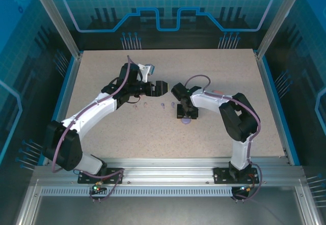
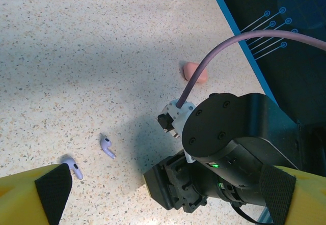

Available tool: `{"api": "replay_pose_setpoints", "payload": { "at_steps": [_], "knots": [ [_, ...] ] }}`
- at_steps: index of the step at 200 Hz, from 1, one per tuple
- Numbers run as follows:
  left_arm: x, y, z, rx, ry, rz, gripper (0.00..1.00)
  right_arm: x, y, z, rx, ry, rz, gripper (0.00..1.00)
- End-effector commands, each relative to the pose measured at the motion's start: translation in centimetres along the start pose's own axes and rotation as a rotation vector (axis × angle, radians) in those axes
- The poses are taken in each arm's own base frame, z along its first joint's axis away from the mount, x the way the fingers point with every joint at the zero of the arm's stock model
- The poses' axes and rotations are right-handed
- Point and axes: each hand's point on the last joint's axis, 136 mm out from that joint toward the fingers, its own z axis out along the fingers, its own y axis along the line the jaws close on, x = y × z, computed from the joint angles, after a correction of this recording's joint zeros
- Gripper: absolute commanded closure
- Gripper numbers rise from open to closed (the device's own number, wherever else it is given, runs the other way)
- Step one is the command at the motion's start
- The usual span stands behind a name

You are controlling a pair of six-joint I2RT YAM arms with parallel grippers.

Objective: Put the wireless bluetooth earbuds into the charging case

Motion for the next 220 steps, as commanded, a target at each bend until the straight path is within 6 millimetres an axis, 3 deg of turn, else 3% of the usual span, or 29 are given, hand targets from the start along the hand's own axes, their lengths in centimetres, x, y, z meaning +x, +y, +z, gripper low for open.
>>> {"api": "replay_pose_setpoints", "payload": {
  "at_steps": [1,46,142,181,220],
  "knots": [
    [-0.6,-0.4,0.1,0.029,-0.01,0.001,0.01,5.2,-2.4,2.7,0.089,0.19,-0.001,0.57],
    [-0.2,-0.4,0.2,0.057,-0.045,-0.014,0.01,2.7,-0.8,0.1,-0.046,0.128,0.114,0.62],
    [0.8,-1.0,0.8,0.246,-0.214,-0.076,0.02,-7.6,0.8,-8.6,-0.388,-0.024,0.518,0.63],
    [1.6,-1.5,2.1,0.325,-0.251,-0.1,0.12,-9.8,1.6,-10.3,-0.48,-0.031,0.619,0.63],
    [1.9,-1.8,3.5,0.382,-0.298,-0.122,0.2,-10.8,2.5,-11.4,-0.533,-0.035,0.677,0.63]
  ]
}}
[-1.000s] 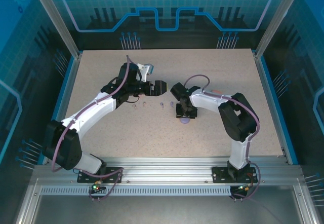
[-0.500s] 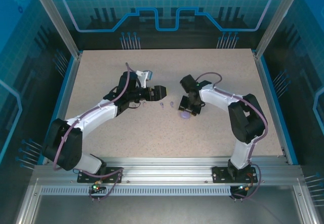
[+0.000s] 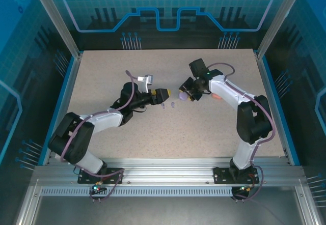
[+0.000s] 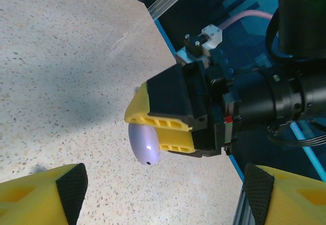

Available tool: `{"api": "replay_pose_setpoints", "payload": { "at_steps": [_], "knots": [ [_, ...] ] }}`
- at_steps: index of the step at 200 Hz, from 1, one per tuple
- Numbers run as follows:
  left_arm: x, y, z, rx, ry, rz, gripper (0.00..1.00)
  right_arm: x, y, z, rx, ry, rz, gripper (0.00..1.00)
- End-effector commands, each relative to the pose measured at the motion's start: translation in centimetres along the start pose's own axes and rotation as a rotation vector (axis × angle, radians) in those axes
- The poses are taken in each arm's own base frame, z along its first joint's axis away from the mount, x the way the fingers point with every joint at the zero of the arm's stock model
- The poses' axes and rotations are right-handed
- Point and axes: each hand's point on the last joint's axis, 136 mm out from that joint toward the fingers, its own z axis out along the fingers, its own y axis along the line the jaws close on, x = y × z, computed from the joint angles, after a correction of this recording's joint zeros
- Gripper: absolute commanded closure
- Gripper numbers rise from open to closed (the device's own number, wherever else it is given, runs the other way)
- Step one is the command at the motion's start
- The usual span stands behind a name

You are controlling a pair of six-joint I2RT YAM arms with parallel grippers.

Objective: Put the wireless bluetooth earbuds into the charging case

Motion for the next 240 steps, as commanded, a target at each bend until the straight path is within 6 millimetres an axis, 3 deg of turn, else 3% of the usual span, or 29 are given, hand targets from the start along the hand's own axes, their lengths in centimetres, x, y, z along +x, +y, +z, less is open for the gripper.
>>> {"api": "replay_pose_setpoints", "payload": {
  "at_steps": [1,55,110,240],
  "knots": [
    [-0.7,-1.8,0.5,0.108,-0.072,0.013,0.21,-0.3,2.2,-1.4,-0.077,0.002,0.065,0.63],
    [0.9,-1.3,2.4,0.113,-0.082,0.017,0.33,0.1,3.2,-1.8,-0.101,0.004,0.077,0.63],
    [1.8,-0.5,4.2,0.1,-0.074,0.009,0.38,0.7,3.5,-1.8,-0.108,0.009,0.07,0.63],
    [1.7,0.5,6.9,0.076,-0.083,0.002,0.5,1.7,3.6,-1.4,-0.109,0.025,0.056,0.63]
  ]
}}
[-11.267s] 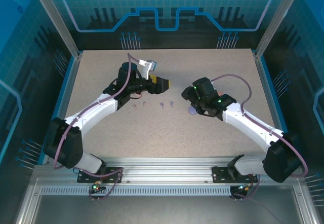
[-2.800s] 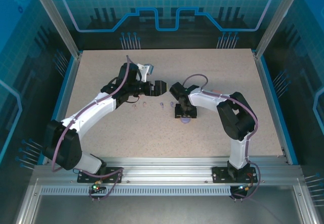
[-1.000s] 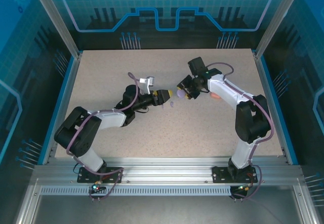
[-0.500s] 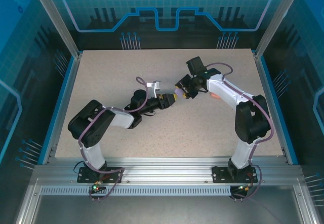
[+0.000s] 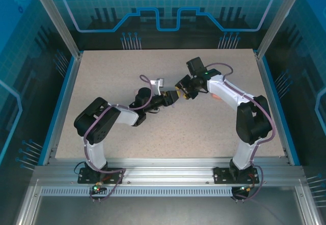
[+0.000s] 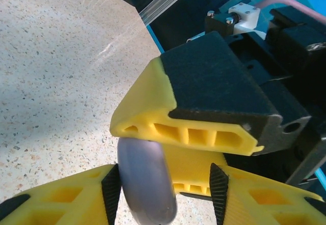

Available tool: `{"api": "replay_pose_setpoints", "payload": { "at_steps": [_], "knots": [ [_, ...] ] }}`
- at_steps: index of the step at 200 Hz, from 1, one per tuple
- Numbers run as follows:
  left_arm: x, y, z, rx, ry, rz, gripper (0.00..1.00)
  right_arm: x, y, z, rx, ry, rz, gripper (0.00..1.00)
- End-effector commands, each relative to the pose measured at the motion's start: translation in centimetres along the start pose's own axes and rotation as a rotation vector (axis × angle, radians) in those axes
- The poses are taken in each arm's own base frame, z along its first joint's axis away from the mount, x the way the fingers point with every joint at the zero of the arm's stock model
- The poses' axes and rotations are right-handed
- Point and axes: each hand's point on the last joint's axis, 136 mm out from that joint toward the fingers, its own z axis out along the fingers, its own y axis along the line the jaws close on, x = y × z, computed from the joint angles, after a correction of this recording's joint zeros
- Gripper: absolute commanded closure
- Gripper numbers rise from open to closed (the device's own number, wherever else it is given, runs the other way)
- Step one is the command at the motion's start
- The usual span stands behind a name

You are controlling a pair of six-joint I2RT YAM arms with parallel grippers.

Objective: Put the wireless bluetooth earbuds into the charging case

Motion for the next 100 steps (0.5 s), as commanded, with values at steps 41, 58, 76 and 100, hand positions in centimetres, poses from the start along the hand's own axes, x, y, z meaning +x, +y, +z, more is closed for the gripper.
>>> {"api": "replay_pose_setpoints", "payload": {
  "at_steps": [41,58,76,100],
  "knots": [
    [-0.47,-0.57,0.95,0.025,-0.03,0.018,0.55,0.71,1.43,-0.95,-0.047,0.01,-0.004,0.64],
    [-0.45,-0.52,0.98,0.024,-0.031,0.017,0.61,0.68,1.38,-0.93,-0.045,0.009,-0.003,0.63],
    [-0.43,-0.44,1.05,0.024,-0.032,0.016,0.63,0.67,1.39,-0.91,-0.046,0.008,-0.003,0.63],
    [-0.5,-0.39,1.07,0.024,-0.037,0.016,0.68,0.7,1.33,-0.87,-0.045,0.009,-0.002,0.63]
  ]
}}
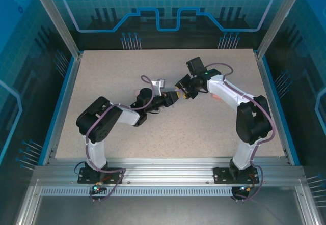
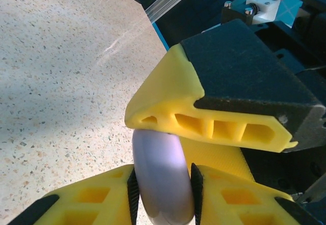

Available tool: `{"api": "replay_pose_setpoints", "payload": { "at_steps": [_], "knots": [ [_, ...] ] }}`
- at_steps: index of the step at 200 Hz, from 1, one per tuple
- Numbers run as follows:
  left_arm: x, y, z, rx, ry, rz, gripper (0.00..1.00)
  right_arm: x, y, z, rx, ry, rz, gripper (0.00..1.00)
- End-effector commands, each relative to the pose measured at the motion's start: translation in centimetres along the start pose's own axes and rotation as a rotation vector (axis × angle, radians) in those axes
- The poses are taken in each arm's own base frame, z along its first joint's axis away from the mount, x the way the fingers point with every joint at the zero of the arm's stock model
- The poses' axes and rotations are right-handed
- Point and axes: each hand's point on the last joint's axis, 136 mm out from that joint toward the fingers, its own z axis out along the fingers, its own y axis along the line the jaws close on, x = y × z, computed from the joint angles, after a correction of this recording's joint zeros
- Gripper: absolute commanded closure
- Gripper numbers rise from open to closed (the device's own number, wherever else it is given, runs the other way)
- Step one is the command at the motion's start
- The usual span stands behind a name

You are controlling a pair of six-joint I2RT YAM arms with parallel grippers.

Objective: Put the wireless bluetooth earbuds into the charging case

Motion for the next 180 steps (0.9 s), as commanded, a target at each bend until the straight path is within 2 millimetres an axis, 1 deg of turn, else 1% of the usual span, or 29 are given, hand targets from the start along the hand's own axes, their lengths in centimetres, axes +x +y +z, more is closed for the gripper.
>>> {"api": "replay_pose_setpoints", "payload": {
  "at_steps": [1,57,80,91,99,105,121,130,148,154,180],
  "knots": [
    [-0.9,-1.1,0.6,0.041,-0.038,0.021,0.68,0.8,1.2,-0.8,-0.038,0.012,-0.005,0.64],
    [-1.3,-1.1,0.8,0.044,-0.059,0.013,0.79,1.0,1.1,-0.8,-0.041,0.018,-0.006,0.64],
    [-1.6,-1.4,0.8,0.052,-0.074,0.014,0.86,1.3,1.2,-0.8,-0.045,0.021,-0.009,0.63],
    [-1.7,-1.5,0.8,0.056,-0.078,0.012,0.92,1.4,1.2,-0.8,-0.048,0.023,-0.01,0.63],
    [-1.7,-1.6,0.8,0.06,-0.079,0.013,0.96,1.3,1.3,-1.0,-0.053,0.018,-0.01,0.59],
    [-1.8,-1.8,0.8,0.064,-0.078,0.014,1.0,1.1,1.3,-1.1,-0.053,0.013,-0.012,0.53],
    [-1.7,-1.9,0.7,0.065,-0.064,0.007,1.0,0.3,1.3,-1.8,-0.06,-0.02,-0.024,0.34],
    [-1.6,-2.2,0.5,0.073,-0.048,0.007,1.0,-0.4,1.3,-2.5,-0.068,-0.044,-0.034,0.27],
    [-1.3,-2.9,0.0,0.088,0.009,0.011,1.0,-1.8,1.1,-4.1,-0.089,-0.092,-0.084,0.22],
    [-1.3,-3.0,-0.2,0.088,0.025,0.011,1.0,-2.2,1.1,-4.7,-0.103,-0.108,-0.11,0.22],
    [-1.8,-3.4,-1.6,0.09,0.116,0.009,1.0,-3.4,-0.1,-6.8,-0.154,-0.17,-0.212,0.2]
  ]
}}
